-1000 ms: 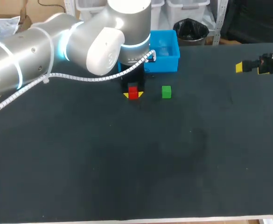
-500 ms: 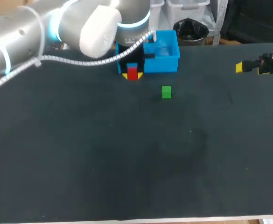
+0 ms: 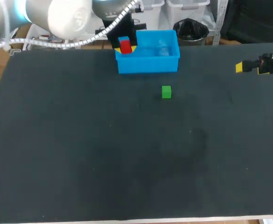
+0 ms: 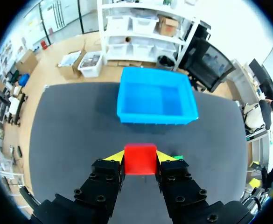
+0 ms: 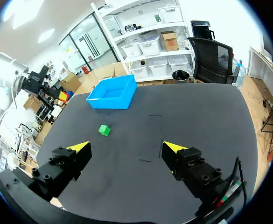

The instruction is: Use the left arm to pick the red cube and place it into the blue plastic box first, then use the right arm to grasp the green cube and put it into the same blue plastic box after the first action is fully finished.

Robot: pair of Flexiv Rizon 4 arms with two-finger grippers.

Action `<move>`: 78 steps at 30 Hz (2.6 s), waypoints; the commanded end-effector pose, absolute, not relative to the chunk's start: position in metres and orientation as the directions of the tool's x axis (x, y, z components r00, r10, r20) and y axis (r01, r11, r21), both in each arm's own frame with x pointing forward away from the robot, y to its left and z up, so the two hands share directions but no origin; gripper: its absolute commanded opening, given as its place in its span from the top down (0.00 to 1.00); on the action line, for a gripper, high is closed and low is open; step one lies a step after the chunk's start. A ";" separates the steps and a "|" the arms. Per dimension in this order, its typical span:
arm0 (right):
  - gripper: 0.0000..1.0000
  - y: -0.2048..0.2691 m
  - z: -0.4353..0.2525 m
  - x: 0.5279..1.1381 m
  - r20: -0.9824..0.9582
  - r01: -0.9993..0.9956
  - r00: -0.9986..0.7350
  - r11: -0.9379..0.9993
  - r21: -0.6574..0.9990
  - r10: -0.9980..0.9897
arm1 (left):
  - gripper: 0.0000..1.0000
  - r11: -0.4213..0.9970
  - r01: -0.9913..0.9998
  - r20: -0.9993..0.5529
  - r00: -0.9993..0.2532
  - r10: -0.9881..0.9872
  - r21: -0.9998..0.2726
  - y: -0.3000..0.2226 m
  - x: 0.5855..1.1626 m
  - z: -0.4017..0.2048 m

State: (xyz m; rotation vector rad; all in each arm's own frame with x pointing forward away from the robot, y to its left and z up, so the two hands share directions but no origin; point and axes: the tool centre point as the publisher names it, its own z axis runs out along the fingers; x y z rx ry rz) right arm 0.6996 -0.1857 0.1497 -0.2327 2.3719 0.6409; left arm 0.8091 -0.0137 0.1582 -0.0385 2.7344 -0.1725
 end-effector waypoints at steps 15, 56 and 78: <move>0.00 -0.186 0.150 0.699 -0.643 -0.323 -0.766 0.865 0.385 0.000 | 1.00 0.921 -0.037 -0.393 -0.897 -0.202 -0.388 -0.012 0.846 0.182; 0.00 -0.186 0.150 0.699 -0.643 -0.323 -0.766 0.865 0.385 0.000 | 1.00 0.879 -0.238 -0.269 -0.891 -0.367 -0.413 -0.038 0.952 0.116; 0.00 -0.186 0.150 0.699 -0.643 -0.323 -0.766 0.865 0.385 0.000 | 0.00 0.898 -0.198 -0.340 -0.876 -0.342 -0.393 -0.013 0.913 0.143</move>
